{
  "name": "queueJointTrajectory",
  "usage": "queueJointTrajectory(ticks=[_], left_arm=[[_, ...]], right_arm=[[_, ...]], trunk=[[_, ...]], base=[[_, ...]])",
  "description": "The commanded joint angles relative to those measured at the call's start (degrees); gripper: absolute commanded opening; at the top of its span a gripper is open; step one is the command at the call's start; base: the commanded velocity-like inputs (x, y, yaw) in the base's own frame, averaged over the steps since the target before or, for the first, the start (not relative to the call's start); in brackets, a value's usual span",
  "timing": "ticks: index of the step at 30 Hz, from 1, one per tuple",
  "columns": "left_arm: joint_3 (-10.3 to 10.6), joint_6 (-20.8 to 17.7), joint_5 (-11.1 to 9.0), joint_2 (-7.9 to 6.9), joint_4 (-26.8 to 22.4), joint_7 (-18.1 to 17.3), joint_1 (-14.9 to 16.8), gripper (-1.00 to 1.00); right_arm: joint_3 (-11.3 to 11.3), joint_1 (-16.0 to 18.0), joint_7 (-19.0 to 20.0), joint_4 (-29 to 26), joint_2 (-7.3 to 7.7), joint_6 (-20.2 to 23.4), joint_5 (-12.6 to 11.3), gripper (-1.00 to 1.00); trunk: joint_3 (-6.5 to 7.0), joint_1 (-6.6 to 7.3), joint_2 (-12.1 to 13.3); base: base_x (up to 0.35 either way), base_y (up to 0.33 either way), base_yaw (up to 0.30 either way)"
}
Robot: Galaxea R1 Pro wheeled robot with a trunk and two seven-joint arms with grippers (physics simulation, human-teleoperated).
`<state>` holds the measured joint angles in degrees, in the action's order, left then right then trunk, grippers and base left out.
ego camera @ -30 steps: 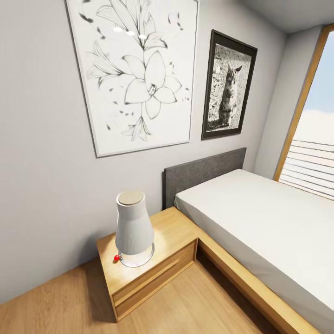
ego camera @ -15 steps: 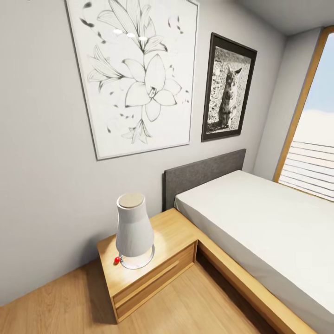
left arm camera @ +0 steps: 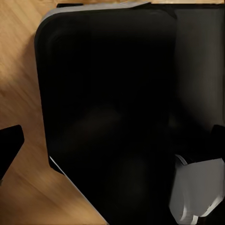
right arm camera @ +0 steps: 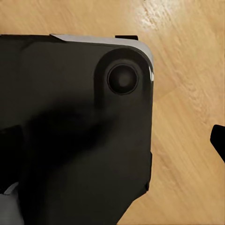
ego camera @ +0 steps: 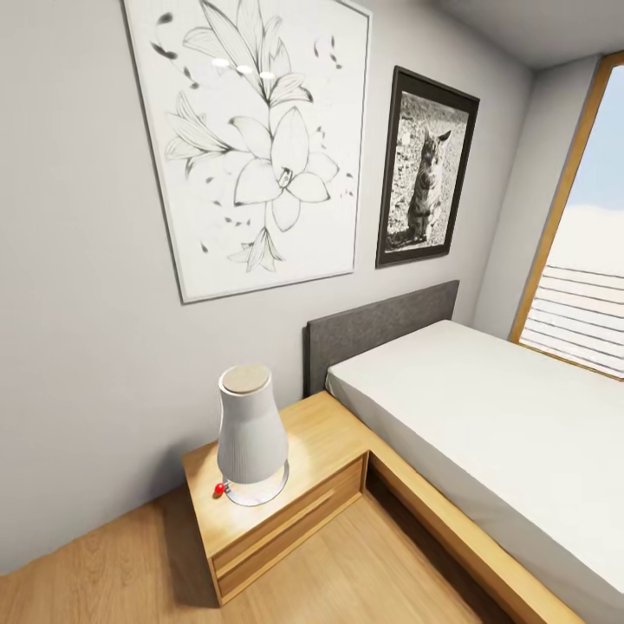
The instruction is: In the bedroom, organize the workspace by keeping the computer under the desk, ensuring the monitor is on the desk, placing the keyboard on the desk next to the monitor, placing the mouse on the desk next to the keyboard, moving the folder from the swivel chair onto the desk next to the mouse, stacking the notebook on top of the folder with the pen on top of the notebook, and positioning the swivel chair next to the desk.
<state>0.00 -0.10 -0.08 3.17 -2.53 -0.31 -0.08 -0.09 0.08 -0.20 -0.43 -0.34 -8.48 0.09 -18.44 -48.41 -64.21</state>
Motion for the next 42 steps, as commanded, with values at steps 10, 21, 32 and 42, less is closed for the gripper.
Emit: queueJointTrajectory(ticks=[10,21,32,42], left_arm=[[0.05,0.01,-0.01,-0.01,-1.72,-0.02,-0.01,1.00],[0.01,0.26,-0.04,0.28,-4.02,-0.04,-0.01,1.00],[-0.03,2.24,-0.10,0.34,-8.52,-0.04,-0.01,1.00],[-0.01,6.69,-1.53,0.85,-9.95,-0.04,-0.01,1.00]], right_arm=[[0.08,0.01,-0.05,-0.01,-0.09,-2.49,-0.07,1.00],[0.01,0.01,-0.06,-0.06,-0.24,-5.75,-0.11,1.00],[0.12,0.01,-0.11,-0.94,-0.41,-15.41,-0.25,1.00],[0.23,0.01,-0.15,-3.60,-0.38,-25.71,-0.26,1.00]], trunk=[[1.75,2.20,3.99],[3.72,4.62,8.40],[5.70,7.03,12.82],[7.49,9.23,16.83]], base=[[0.000,0.000,0.000],[0.000,0.000,0.000],[0.000,0.000,0.000],[0.000,0.000,0.000]])
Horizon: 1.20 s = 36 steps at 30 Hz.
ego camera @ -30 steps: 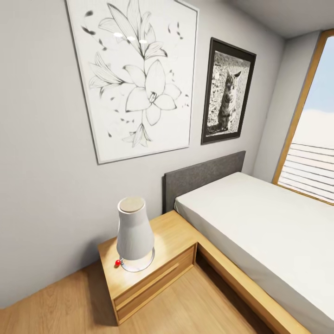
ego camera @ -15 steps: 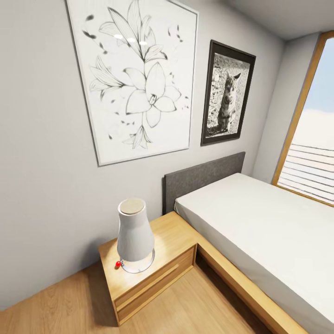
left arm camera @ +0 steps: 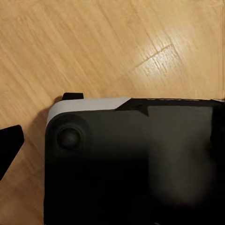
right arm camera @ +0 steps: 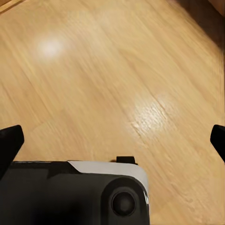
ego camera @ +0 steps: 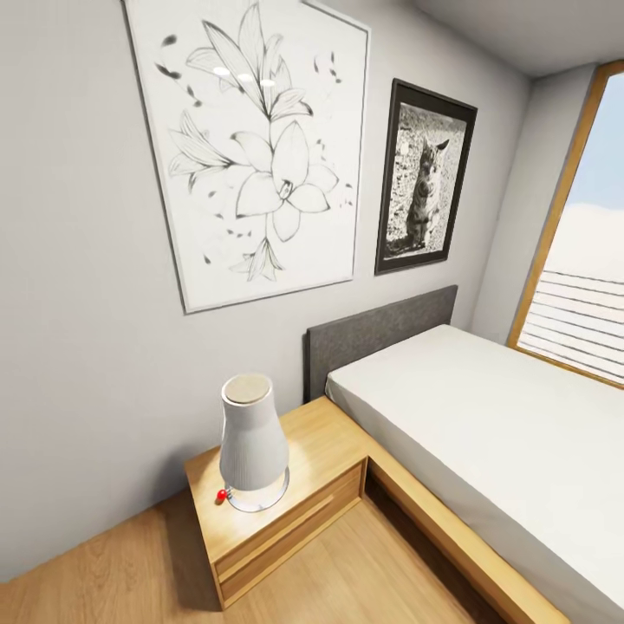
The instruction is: In the bedroom, organize the workspace by keeping the computer under the desk, ensuring the monitor is on the desk, placing the keyboard on the desk next to the monitor, placing the mouse on the desk next to the keyboard, moving the folder from the swivel chair onto the desk next to the mouse, stacking the notebook on top of the folder with the pen on top of the notebook, and positioning the swivel chair next to the desk.
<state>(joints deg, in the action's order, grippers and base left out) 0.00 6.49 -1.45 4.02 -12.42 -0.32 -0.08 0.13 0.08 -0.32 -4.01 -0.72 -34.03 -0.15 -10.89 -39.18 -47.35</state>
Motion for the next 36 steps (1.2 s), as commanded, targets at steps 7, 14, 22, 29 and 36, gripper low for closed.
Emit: queueJointTrajectory(ticks=[7,14,22,29,36], left_arm=[[0.03,1.22,-0.36,1.38,-2.68,-0.03,-0.01,1.00],[0.04,10.27,-0.39,1.59,-4.81,0.08,-0.01,1.00],[-0.02,15.06,-0.39,2.22,-5.94,0.14,-0.01,1.00],[-0.57,17.42,-0.95,2.30,-5.43,0.08,-0.01,1.00],[-1.80,18.99,-3.55,2.06,-4.02,0.07,-0.01,1.00]], right_arm=[[0.04,0.01,-0.03,-0.19,0.06,-4.34,-0.02,1.00],[0.04,0.01,-0.02,-0.22,0.26,-4.97,0.01,1.00],[0.04,0.01,-0.02,-0.27,0.28,-5.29,0.06,1.00],[0.04,0.01,-0.03,-0.23,0.28,-5.34,-0.01,1.00],[0.25,0.01,-0.03,-0.27,0.28,-5.34,-0.02,1.00]], trunk=[[1.20,1.54,2.77],[2.45,3.07,5.58],[3.89,4.83,8.79],[5.15,6.37,11.60],[6.40,7.90,14.40]], base=[[0.050,0.016,0.000],[0.133,0.076,0.000],[0.139,0.019,0.000],[0.091,0.003,0.000],[0.033,0.000,-0.113]])
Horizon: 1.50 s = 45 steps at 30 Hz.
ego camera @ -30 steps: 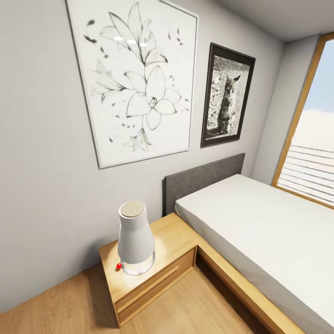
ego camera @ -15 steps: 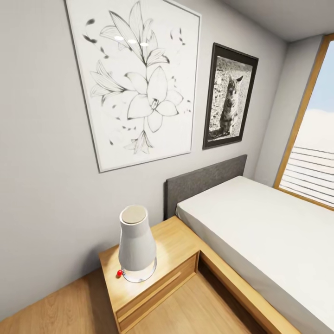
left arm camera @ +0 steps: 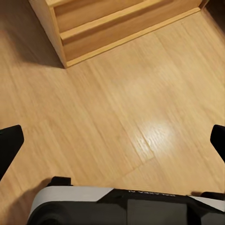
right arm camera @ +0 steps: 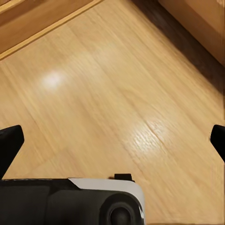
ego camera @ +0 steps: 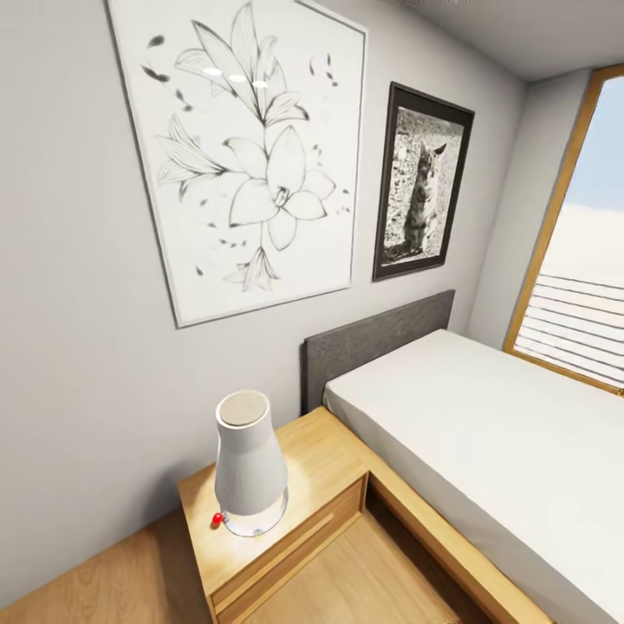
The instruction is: In the bedroom, organize the workspace by keeping the computer under the desk, ensuring the monitor is on the desk, placing the keyboard on the desk next to the monitor, placing the mouse on the desk next to the keyboard, moving the folder from the swivel chair onto the desk next to the mouse, stacking the notebook on top of the folder with the pen on top of the notebook, and positioning the swivel chair next to the desk.
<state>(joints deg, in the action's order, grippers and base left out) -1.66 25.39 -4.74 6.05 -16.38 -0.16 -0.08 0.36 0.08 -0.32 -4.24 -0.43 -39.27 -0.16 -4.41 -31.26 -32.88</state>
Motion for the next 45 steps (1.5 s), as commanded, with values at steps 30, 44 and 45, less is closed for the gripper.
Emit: queueJointTrajectory(ticks=[30,44,45], left_arm=[[-0.21,0.63,-1.09,-0.78,0.21,-0.13,-0.01,1.00],[-0.19,0.63,-1.06,-0.82,0.21,-0.19,-0.01,1.00],[-0.19,0.63,-1.06,-0.83,0.21,-0.19,-0.01,1.00]], right_arm=[[6.68,0.01,-0.03,-0.35,0.68,-0.10,-0.01,1.00],[9.26,0.01,-0.03,-0.38,0.76,-0.17,-0.01,1.00],[9.32,0.01,-0.03,-0.39,0.76,-0.17,-0.01,1.00]], trunk=[[0.46,0.64,1.14],[0.53,0.64,1.14],[0.55,0.64,1.14]], base=[[0.001,0.000,-0.252],[0.000,0.000,-0.264],[0.000,0.000,-0.266]])
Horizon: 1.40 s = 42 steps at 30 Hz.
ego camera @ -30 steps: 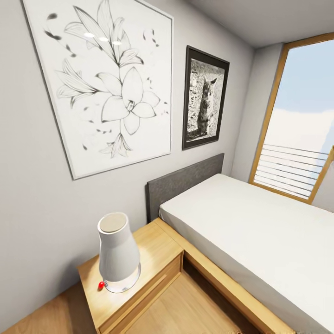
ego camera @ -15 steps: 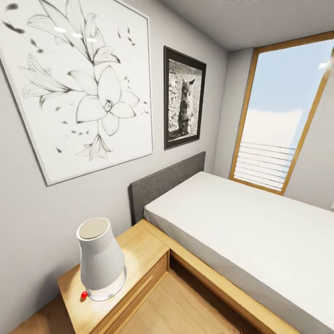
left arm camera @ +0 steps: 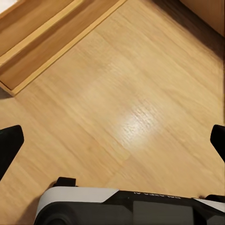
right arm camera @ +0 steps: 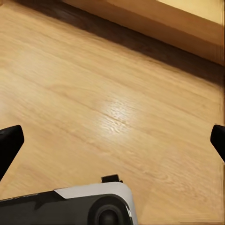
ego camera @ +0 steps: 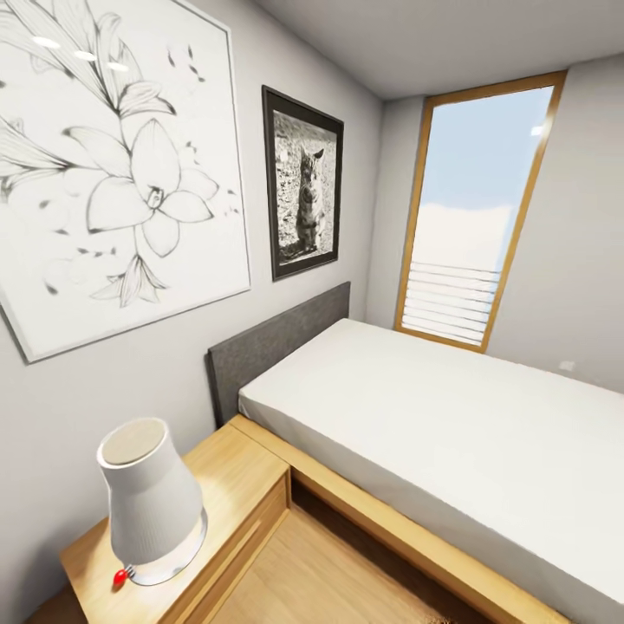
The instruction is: In the bedroom, organize the workspace by keeping the computer under the desk, ensuring the monitor is on the desk, placing the keyboard on the desk next to the monitor, placing the mouse on the desk next to the keyboard, moving the folder from the swivel chair onto the desk next to the mouse, stacking the notebook on top of the folder with the pen on top of the notebook, and positioning the swivel chair next to the desk.
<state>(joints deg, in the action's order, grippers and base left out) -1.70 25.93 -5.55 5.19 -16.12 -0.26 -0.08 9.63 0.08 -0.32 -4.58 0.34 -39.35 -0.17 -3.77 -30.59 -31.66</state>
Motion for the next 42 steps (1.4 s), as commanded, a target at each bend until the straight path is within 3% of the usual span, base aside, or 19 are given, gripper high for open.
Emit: queueJointTrajectory(ticks=[1,18,30,42], left_arm=[[-0.15,0.09,-0.25,0.02,-0.06,-0.09,-0.01,1.00],[-0.15,0.09,-0.25,0.08,-0.06,-0.09,-0.01,1.00],[-0.14,0.09,-0.25,0.06,-0.06,-0.08,-0.01,1.00],[-0.14,0.08,-0.25,0.00,-0.06,-0.09,-0.01,1.00]], right_arm=[[0.08,0.01,-0.03,-0.05,0.00,-0.10,0.00,1.00],[0.25,0.01,-0.03,-0.07,-0.02,-0.15,0.00,1.00],[0.27,0.01,-0.03,-0.23,-0.02,-0.23,0.00,1.00],[0.30,0.01,-0.03,-0.25,0.00,-0.20,0.00,1.00]], trunk=[[-0.07,-0.02,-0.08],[0.12,-0.02,-0.08],[0.13,-0.02,-0.08],[0.41,-0.02,-0.08]], base=[[0.000,0.000,-0.266],[0.000,0.000,-0.261],[0.000,0.000,-0.063],[0.000,0.000,-0.209]])
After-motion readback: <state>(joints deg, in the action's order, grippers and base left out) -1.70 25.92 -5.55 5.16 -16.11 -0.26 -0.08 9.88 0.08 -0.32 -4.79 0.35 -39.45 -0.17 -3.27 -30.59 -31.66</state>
